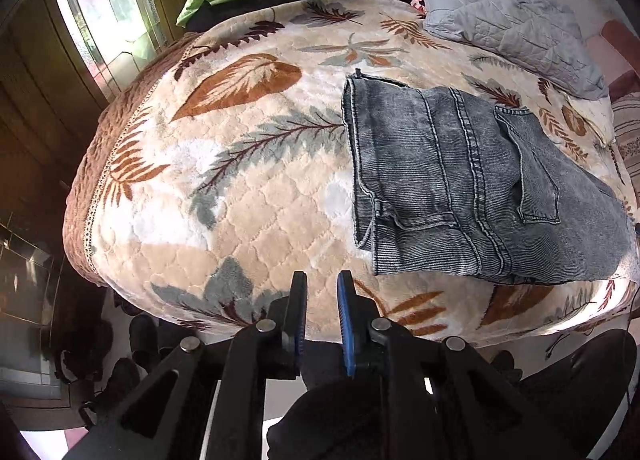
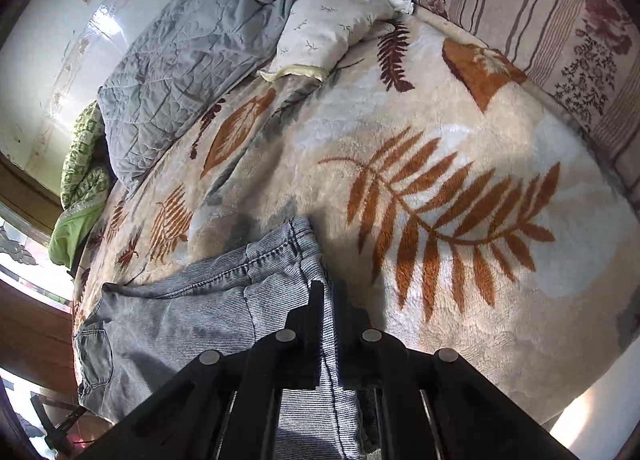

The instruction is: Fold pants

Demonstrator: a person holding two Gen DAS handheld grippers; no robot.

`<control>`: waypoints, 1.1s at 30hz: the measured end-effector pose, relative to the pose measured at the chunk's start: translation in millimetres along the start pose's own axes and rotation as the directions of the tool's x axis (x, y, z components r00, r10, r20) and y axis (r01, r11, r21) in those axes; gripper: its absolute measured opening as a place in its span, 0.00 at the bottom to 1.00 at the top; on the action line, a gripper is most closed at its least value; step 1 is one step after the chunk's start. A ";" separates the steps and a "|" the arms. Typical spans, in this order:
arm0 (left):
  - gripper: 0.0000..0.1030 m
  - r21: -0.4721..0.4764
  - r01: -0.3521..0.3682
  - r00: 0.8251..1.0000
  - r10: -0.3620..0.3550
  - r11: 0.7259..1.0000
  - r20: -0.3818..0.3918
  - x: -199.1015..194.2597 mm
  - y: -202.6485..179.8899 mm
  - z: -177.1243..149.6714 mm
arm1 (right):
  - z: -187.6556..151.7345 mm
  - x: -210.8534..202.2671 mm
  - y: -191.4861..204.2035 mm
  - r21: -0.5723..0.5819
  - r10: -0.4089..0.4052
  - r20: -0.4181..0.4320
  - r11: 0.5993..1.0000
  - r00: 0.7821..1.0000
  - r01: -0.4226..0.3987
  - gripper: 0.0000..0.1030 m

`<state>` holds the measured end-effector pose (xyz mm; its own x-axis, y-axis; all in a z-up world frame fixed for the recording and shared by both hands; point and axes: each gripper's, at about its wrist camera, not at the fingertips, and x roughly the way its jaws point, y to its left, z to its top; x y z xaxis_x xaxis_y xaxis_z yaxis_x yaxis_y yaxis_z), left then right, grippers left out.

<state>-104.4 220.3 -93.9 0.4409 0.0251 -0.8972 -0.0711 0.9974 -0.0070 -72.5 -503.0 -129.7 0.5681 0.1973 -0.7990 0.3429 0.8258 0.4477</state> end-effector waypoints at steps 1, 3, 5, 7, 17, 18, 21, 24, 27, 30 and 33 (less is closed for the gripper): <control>0.15 -0.006 -0.009 1.000 0.009 1.000 0.019 -6.4 1.7 2.4 | -0.4 3.2 -1.3 0.010 0.023 -0.012 1.000 1.000 -0.023 0.05; 0.15 -0.010 -0.008 0.998 0.009 1.000 0.064 -19.9 0.5 9.3 | -0.5 8.8 -1.7 0.027 0.071 -0.031 0.997 0.997 -0.071 0.05; 0.24 -0.005 0.023 0.993 -0.023 1.000 0.113 -32.0 -8.6 18.0 | -1.7 9.9 -1.2 0.045 0.112 -0.019 0.993 0.994 -0.111 0.05; 0.68 -0.007 0.069 0.984 -0.067 0.998 0.164 -40.3 -23.7 28.9 | -5.2 4.8 -1.1 0.065 0.160 0.023 0.985 0.987 -0.161 0.05; 0.82 0.183 0.164 0.971 -0.191 0.969 0.143 -0.1 -149.6 55.8 | -31.0 -41.6 13.3 0.024 0.119 0.327 0.991 0.938 -0.134 0.96; 0.82 0.205 0.152 0.975 -0.181 0.967 0.130 8.3 -160.5 54.3 | -28.7 -39.6 11.0 0.045 0.102 0.314 0.992 0.944 -0.122 0.96; 0.82 0.272 0.114 0.978 -0.156 0.956 0.137 26.6 -184.8 45.6 | -20.3 -31.3 13.8 -0.003 0.060 0.248 0.998 0.967 -0.061 0.85; 0.82 0.318 0.083 0.978 -0.138 0.944 0.155 39.7 -197.9 38.8 | -14.5 -11.0 15.3 -0.037 0.001 0.120 0.999 0.993 0.004 0.75; 0.82 0.348 0.056 0.972 -0.131 0.936 0.195 49.2 -201.8 32.7 | -5.9 9.0 13.1 -0.033 -0.043 0.047 0.998 0.998 0.044 0.65; 0.82 0.383 0.025 0.969 -0.117 0.923 0.217 58.0 -202.8 27.9 | 0.2 24.0 18.2 -0.065 -0.066 0.005 0.996 0.998 0.066 0.44; 0.82 0.433 -0.022 0.962 -0.099 0.901 0.255 57.2 -208.1 24.4 | -1.0 40.7 39.9 -0.195 -0.211 -0.059 0.961 0.976 0.196 0.26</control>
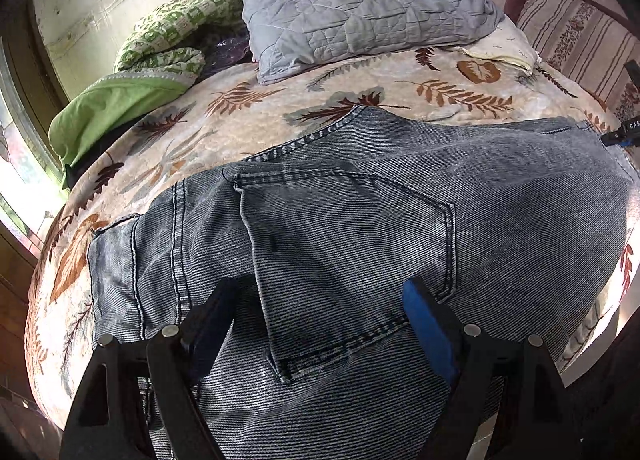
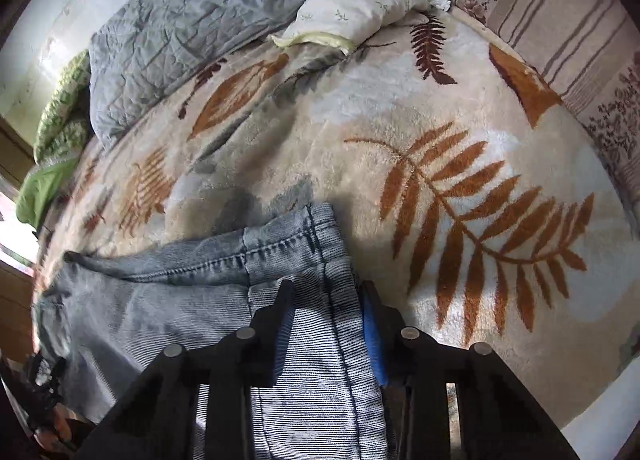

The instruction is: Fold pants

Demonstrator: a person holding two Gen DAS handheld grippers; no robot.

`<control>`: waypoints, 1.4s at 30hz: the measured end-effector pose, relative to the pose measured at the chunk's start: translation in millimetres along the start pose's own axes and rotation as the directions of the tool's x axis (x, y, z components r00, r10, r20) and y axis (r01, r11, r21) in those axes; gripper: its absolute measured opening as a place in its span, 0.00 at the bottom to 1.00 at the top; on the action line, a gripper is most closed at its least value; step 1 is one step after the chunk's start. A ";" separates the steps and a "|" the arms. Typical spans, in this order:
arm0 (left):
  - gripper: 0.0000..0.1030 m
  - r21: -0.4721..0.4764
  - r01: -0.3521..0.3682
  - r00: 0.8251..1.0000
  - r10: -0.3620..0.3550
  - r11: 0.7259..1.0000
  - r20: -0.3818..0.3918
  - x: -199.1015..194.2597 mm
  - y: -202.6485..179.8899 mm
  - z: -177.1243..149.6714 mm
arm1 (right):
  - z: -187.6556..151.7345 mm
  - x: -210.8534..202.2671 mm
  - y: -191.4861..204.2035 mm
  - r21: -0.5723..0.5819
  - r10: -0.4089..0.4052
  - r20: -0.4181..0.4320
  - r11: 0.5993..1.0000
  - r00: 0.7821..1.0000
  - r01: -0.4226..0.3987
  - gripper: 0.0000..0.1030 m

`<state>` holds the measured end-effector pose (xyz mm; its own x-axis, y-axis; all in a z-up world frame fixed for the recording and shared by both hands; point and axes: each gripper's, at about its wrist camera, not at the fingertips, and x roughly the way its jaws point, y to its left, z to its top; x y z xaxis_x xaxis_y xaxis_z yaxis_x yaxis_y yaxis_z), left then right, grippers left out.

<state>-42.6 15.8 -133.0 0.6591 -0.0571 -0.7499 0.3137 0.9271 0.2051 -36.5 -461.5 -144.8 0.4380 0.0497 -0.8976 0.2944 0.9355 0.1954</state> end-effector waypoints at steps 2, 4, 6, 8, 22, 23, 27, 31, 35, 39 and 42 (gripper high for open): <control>0.82 0.018 -0.009 1.000 0.009 1.000 0.007 -0.3 -0.8 0.0 | 3.2 -4.2 15.6 -0.082 -0.084 -0.017 0.993 0.996 0.082 0.20; 0.82 0.008 -0.006 1.000 0.006 1.000 0.008 -0.5 1.1 1.4 | 7.8 -16.0 25.7 -0.141 -0.133 -0.004 0.981 0.991 0.131 0.11; 0.82 -0.009 -0.013 1.000 0.013 1.000 0.014 -0.6 3.3 3.5 | 13.4 -31.4 37.0 -0.180 -0.158 0.042 0.970 0.987 0.163 0.11; 0.82 -0.033 -0.026 0.999 0.027 0.999 0.025 -1.7 6.7 5.3 | 18.6 -45.1 47.8 -0.209 -0.154 0.093 0.963 0.984 0.171 0.11; 0.83 0.030 -0.016 1.000 0.015 0.999 0.007 -2.6 -0.4 -7.1 | 26.6 9.5 25.5 -0.019 -0.189 0.147 0.981 0.971 0.193 0.14; 0.83 0.022 -0.009 1.000 0.009 1.000 0.004 -2.8 1.2 -6.9 | 27.6 5.5 23.7 0.006 -0.189 0.147 0.982 0.971 0.190 0.14; 0.83 -0.015 0.000 1.000 -0.001 1.000 -0.004 -4.0 4.5 -5.3 | 26.3 -31.8 26.9 0.103 -0.222 0.249 0.974 0.943 0.202 0.15; 0.83 -0.051 0.001 1.000 0.000 0.999 0.014 -8.7 6.3 -2.9 | 17.8 -56.0 66.8 0.053 0.027 0.269 0.998 0.963 -0.042 0.15; 0.82 -0.132 -0.012 0.999 0.018 0.991 0.045 -16.4 20.1 0.7 | -7.0 -39.3 156.7 -0.133 0.202 0.173 0.975 0.964 -0.180 0.15; 0.83 -0.195 -0.058 0.996 0.070 0.979 0.054 -20.5 35.9 -1.5 | -32.7 7.3 227.1 -0.195 0.283 0.006 0.941 0.959 -0.277 0.15; 0.83 -0.184 -0.068 0.997 0.073 0.981 0.022 -14.7 37.5 -4.2 | -49.1 34.6 264.3 -0.273 0.225 -0.038 0.935 0.974 -0.227 0.15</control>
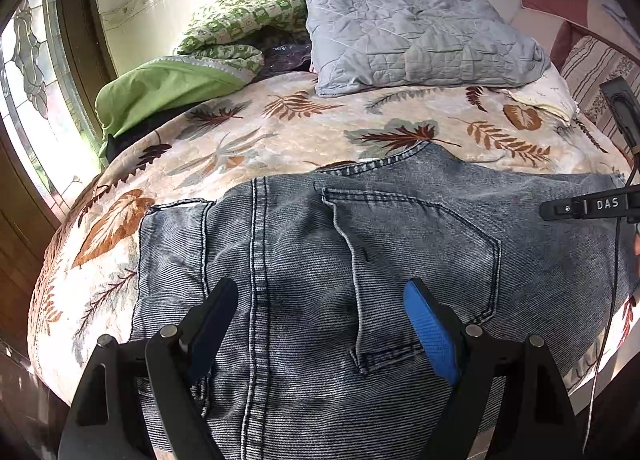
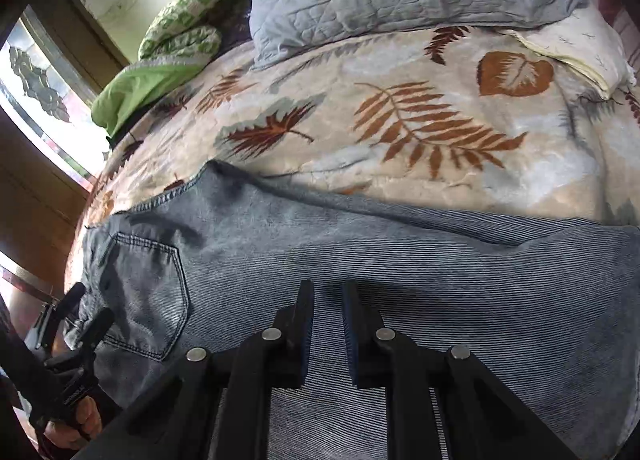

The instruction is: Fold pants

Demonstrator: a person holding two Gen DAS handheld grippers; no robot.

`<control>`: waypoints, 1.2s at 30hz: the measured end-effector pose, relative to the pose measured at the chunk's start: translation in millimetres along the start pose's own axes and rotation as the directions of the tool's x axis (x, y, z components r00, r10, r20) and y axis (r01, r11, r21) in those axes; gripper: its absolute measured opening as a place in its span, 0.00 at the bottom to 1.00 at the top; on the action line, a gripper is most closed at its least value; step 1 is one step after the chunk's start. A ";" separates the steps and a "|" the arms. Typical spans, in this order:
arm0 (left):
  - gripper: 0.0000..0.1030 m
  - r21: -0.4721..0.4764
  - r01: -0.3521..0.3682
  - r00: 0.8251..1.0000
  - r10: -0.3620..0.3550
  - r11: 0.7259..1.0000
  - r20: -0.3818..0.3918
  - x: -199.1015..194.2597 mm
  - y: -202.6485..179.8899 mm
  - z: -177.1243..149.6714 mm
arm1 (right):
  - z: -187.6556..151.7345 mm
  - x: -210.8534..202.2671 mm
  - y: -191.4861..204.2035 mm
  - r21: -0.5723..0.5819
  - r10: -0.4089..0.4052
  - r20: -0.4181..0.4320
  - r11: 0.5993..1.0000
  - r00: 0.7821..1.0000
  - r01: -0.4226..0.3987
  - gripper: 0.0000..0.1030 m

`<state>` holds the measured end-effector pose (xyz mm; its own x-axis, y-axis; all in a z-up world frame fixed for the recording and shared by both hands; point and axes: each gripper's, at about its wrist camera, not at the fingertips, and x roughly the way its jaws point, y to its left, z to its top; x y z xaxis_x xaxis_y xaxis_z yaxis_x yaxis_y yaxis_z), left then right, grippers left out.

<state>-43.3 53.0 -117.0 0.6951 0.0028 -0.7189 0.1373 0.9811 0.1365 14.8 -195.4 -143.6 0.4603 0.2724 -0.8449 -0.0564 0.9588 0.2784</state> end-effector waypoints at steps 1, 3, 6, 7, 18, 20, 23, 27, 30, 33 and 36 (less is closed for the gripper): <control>0.83 0.009 -0.006 1.000 0.006 1.000 -0.018 3.6 -1.6 -0.9 | -1.5 11.0 6.7 -0.030 -0.045 -0.020 0.999 0.999 0.045 0.16; 0.83 0.018 -0.013 0.998 0.014 1.000 -0.055 10.9 -4.9 -1.8 | 0.3 16.5 14.0 -0.083 -0.088 0.040 0.992 0.995 0.091 0.16; 0.94 0.002 0.000 0.996 0.000 1.000 -0.089 18.3 -6.6 -1.2 | 12.3 24.3 3.2 -0.013 -0.066 0.050 0.998 0.997 0.066 0.16; 0.98 -0.008 0.004 0.994 -0.005 1.000 -0.105 21.2 -6.7 -1.8 | 16.9 25.0 0.0 0.005 -0.056 0.053 0.998 0.997 0.055 0.16; 1.00 -0.049 -0.033 0.995 0.028 0.998 -0.097 21.2 -8.2 -13.9 | 16.9 -5.5 28.7 -0.036 0.097 0.148 0.995 0.984 -0.092 0.16; 1.00 -0.035 -0.029 0.995 0.025 0.999 -0.094 20.2 -8.5 -14.5 | 14.6 4.9 42.8 -0.057 0.106 0.113 0.993 0.988 -0.100 0.16; 1.00 -0.014 -0.017 0.996 0.016 1.000 -0.093 18.8 -8.1 -13.9 | 14.9 20.2 61.5 -0.082 0.114 0.077 0.991 0.990 -0.108 0.16; 1.00 0.019 -0.041 0.995 0.043 0.999 -0.088 15.2 -9.2 -9.8 | 19.4 47.4 82.3 -0.130 0.073 0.057 0.989 0.996 -0.065 0.16; 1.00 0.042 -0.125 0.992 0.126 0.991 -0.031 8.8 -10.5 -6.2 | 27.4 56.5 85.9 -0.146 0.061 0.084 0.988 0.995 -0.048 0.16; 1.00 0.046 -0.198 0.980 0.196 0.979 0.038 0.4 -8.7 -2.3 | 33.8 55.1 73.9 -0.072 0.116 0.078 0.991 0.990 -0.110 0.16; 1.00 0.017 -0.216 0.976 0.216 0.976 0.028 2.4 -0.4 1.2 | 32.9 44.8 69.8 -0.066 0.110 0.089 0.992 0.990 -0.104 0.16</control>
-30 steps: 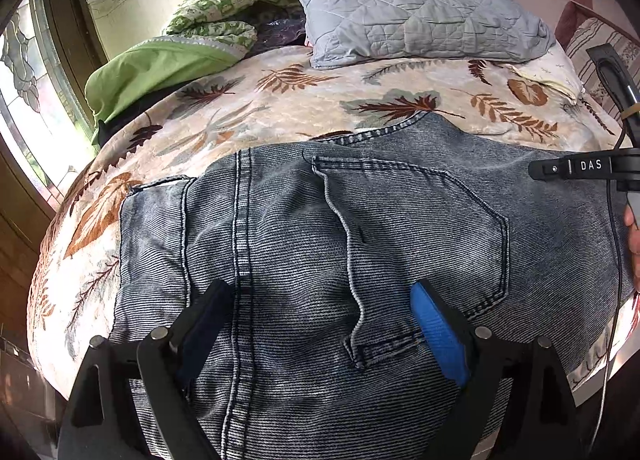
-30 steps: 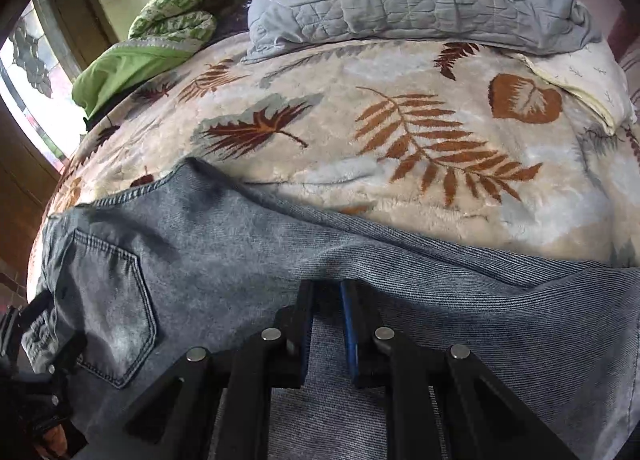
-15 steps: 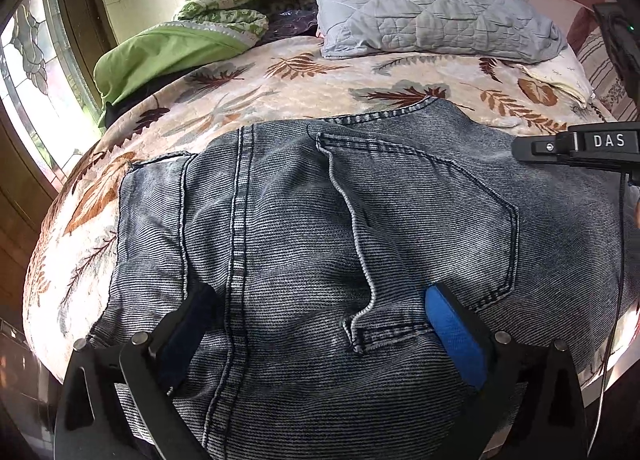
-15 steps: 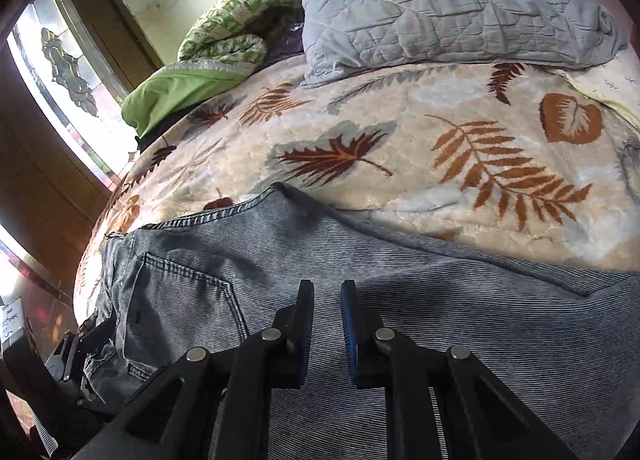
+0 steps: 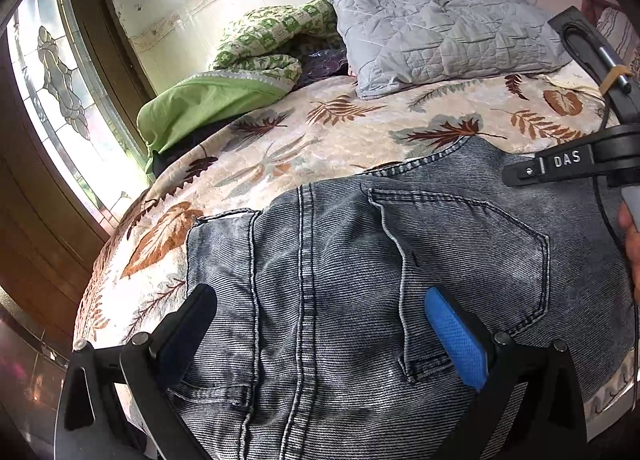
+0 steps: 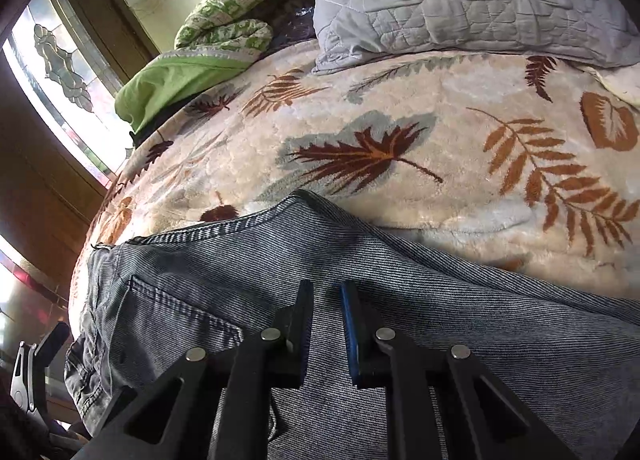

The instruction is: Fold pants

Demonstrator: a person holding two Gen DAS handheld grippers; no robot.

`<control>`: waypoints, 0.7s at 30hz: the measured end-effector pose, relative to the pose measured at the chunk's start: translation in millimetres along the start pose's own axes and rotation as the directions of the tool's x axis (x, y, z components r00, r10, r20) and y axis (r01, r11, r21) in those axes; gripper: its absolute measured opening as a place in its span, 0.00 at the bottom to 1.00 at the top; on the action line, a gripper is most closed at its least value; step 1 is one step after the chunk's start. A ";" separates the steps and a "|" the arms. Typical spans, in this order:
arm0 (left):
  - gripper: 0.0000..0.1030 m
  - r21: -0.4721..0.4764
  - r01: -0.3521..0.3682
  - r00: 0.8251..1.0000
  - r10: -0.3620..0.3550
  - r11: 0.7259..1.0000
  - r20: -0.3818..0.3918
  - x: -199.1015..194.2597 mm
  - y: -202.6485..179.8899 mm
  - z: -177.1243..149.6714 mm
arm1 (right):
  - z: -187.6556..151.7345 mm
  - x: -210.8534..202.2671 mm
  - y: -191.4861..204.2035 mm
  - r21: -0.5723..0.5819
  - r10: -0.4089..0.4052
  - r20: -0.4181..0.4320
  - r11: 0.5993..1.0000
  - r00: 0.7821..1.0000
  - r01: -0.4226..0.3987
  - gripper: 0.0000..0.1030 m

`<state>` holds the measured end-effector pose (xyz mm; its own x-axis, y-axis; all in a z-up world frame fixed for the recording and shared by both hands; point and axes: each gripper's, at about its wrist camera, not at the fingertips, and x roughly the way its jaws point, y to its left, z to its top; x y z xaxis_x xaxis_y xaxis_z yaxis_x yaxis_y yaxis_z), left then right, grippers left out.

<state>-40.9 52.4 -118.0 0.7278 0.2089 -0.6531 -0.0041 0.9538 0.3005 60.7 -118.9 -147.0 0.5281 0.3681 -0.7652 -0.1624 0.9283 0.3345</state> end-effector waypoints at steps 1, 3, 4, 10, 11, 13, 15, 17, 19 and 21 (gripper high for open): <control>1.00 -0.018 0.006 1.000 -0.006 1.000 -0.014 2.6 3.2 1.0 | -1.4 -4.5 1.1 -0.013 -0.001 -0.002 1.000 1.000 0.001 0.16; 1.00 -0.058 0.019 0.999 -0.021 0.998 -0.040 6.8 9.9 2.0 | -7.4 -14.1 2.2 -0.029 0.007 -0.016 1.000 1.000 -0.008 0.16; 1.00 -0.073 0.017 0.999 -0.021 0.997 -0.049 8.7 12.5 2.7 | -11.2 -19.5 2.3 -0.030 0.009 -0.021 1.000 1.000 -0.009 0.16; 1.00 -0.132 0.020 0.996 -0.031 0.991 -0.086 14.7 22.8 -0.2 | -32.4 -43.7 15.1 -0.081 -0.003 -0.040 0.997 0.999 0.000 0.16; 1.00 -0.141 0.024 0.995 -0.037 0.990 -0.094 15.7 24.4 -1.6 | -36.6 -44.5 17.6 -0.086 0.000 -0.052 0.996 0.999 -0.005 0.16; 1.00 -0.155 0.025 0.993 -0.042 0.988 -0.107 17.8 27.5 -3.2 | -46.3 -42.5 21.1 -0.075 0.008 -0.083 0.997 0.997 -0.014 0.16; 1.00 -0.171 0.037 0.991 -0.058 0.985 -0.119 20.1 30.7 -4.5 | -58.7 -37.0 25.2 -0.077 0.002 -0.120 0.997 0.993 -0.011 0.16; 1.00 -0.178 0.038 0.989 -0.062 0.983 -0.131 21.8 31.7 -5.9 | -67.5 -38.2 33.7 -0.131 -0.043 -0.096 0.991 0.994 0.031 0.16; 1.00 -0.184 0.042 0.988 -0.069 0.982 -0.139 22.9 32.5 -6.9 | -73.2 -40.1 42.4 -0.185 -0.080 -0.094 0.981 0.992 0.062 0.17; 1.00 -0.187 0.044 0.987 -0.071 0.981 -0.141 22.6 32.6 -7.5 | -80.0 -43.3 45.1 -0.202 -0.086 -0.092 0.977 0.992 0.066 0.18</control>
<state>-29.7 89.9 -128.2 0.6223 0.1688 -0.7644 -0.1003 0.9856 0.1360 -36.2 -88.8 -142.8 0.4612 0.2899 -0.8386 -0.2920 0.9421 0.1651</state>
